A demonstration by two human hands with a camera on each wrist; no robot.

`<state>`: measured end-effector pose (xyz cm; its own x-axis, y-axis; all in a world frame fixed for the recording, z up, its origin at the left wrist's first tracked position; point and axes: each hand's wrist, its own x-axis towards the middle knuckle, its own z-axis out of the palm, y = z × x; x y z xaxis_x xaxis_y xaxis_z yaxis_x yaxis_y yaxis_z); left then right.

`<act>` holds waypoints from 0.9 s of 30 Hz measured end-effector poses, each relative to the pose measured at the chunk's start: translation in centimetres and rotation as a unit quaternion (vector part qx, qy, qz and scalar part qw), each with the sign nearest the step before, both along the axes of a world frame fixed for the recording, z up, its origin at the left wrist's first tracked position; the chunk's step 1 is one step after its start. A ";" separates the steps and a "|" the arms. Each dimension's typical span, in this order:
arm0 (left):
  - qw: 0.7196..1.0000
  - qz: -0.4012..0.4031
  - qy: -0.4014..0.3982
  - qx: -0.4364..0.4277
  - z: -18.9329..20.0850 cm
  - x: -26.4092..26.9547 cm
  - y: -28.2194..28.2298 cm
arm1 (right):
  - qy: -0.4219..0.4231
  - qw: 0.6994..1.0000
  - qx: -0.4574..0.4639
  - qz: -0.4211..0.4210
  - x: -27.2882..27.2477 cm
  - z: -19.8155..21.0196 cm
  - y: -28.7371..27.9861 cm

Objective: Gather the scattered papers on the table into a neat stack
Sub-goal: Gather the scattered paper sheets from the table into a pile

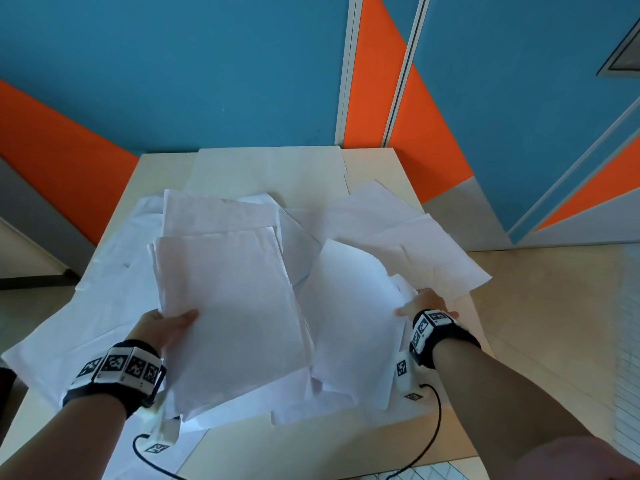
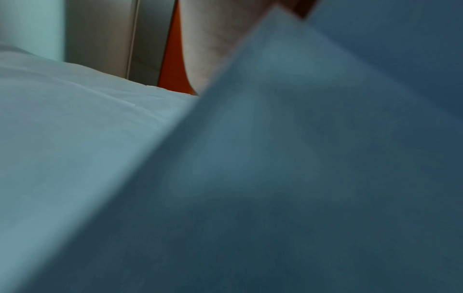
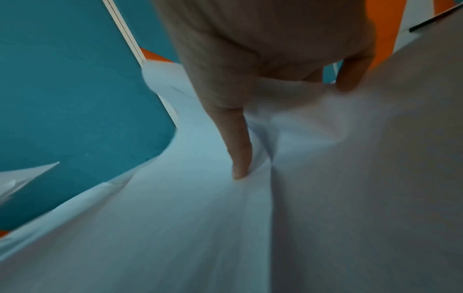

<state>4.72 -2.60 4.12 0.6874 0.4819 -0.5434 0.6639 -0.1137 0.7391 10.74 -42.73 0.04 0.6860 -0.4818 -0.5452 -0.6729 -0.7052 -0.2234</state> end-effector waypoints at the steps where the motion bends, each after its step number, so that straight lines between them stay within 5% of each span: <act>1: 1.000 0.004 -0.001 0.005 -0.2 0.1 0.3 | -0.009 1.000 0.012 0.001 0.1 0.1 0.0; 6: 0.998 -0.001 0.008 0.054 0.3 0.3 2.3 | -0.113 0.992 0.046 0.018 0.9 2.4 0.6; 12: 0.992 0.043 -0.037 0.116 2.7 0.9 4.6 | -0.255 0.933 0.253 0.032 1.6 7.0 -1.1; 15: 0.985 0.068 -0.066 0.146 3.8 1.3 5.4 | -0.246 0.914 0.313 0.076 1.9 9.7 -1.4; 21: 0.974 0.118 -0.139 0.133 4.5 2.7 7.1 | -0.230 0.934 0.229 0.146 2.5 14.2 -0.4; 27: 0.981 0.071 -0.152 0.100 5.3 3.3 6.2 | -0.237 0.893 0.359 0.133 2.0 16.7 1.8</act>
<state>7.98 3.65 9.45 0.7207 0.6608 -0.2095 0.4366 -0.1979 0.8776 12.71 -40.97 16.69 0.9596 0.0892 -0.2669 -0.2136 -0.3863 -0.8973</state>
